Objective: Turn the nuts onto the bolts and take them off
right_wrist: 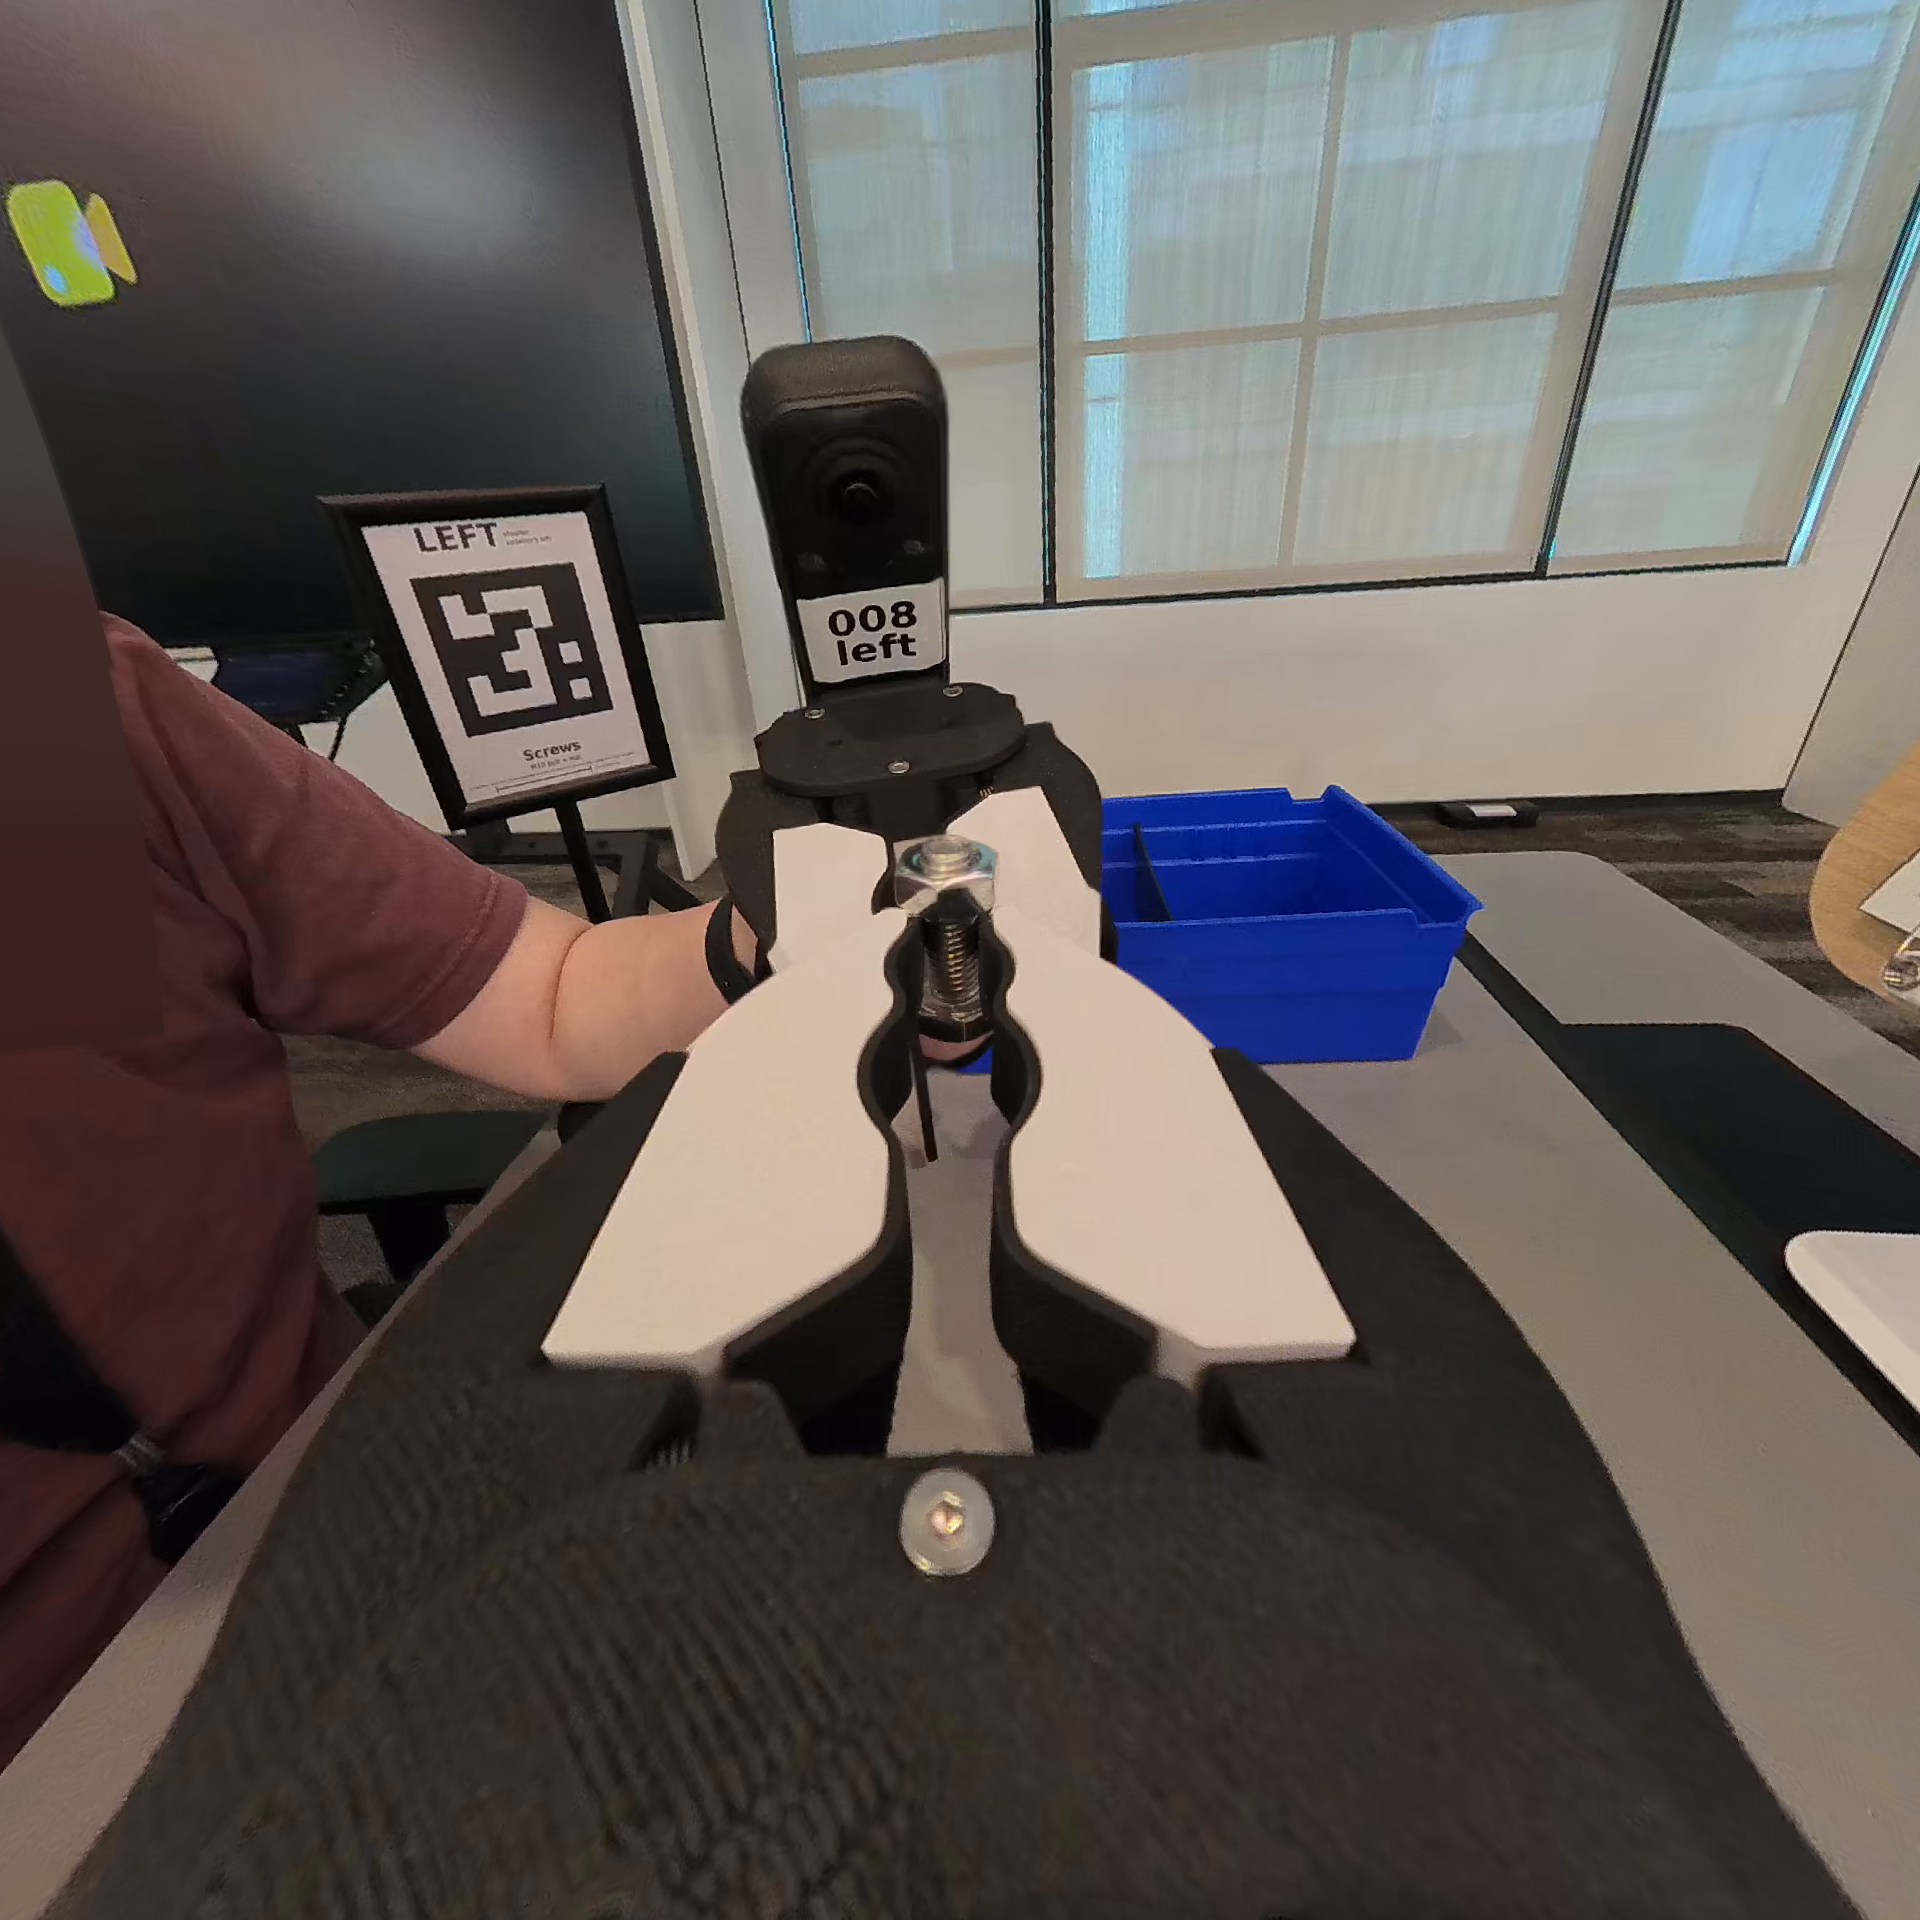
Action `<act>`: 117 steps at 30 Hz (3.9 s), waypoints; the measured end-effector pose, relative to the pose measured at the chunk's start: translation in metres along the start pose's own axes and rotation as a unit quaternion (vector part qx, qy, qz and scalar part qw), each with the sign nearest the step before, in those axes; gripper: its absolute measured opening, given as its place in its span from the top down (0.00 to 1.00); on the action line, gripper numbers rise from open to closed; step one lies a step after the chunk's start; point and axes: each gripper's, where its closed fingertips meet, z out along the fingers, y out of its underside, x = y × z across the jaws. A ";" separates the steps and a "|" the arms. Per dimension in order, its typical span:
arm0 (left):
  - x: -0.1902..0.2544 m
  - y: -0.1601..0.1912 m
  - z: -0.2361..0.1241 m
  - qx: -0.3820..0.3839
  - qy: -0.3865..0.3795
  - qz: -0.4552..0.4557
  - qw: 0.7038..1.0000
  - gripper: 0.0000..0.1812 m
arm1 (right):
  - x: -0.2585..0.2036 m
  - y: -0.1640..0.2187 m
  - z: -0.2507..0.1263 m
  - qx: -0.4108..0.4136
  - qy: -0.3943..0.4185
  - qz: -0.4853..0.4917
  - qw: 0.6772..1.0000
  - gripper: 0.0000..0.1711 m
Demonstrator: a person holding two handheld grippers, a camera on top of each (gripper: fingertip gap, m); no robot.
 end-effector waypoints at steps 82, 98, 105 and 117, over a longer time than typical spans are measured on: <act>-0.016 -0.011 -0.011 0.047 -0.012 -0.062 0.997 0.93 | 0.010 -0.007 0.006 -0.003 0.068 -0.007 0.998 0.89; 0.000 -0.014 -0.007 0.048 0.025 -0.060 0.997 0.93 | 0.001 -0.004 0.012 0.036 0.005 0.050 0.998 0.94; 0.000 -0.009 -0.004 0.029 0.008 -0.035 0.999 0.80 | 0.009 -0.016 0.001 0.055 0.020 0.055 0.997 0.94; -0.020 -0.010 -0.023 0.024 -0.013 -0.074 0.997 0.79 | 0.038 0.000 -0.331 -0.264 0.543 0.161 0.781 0.94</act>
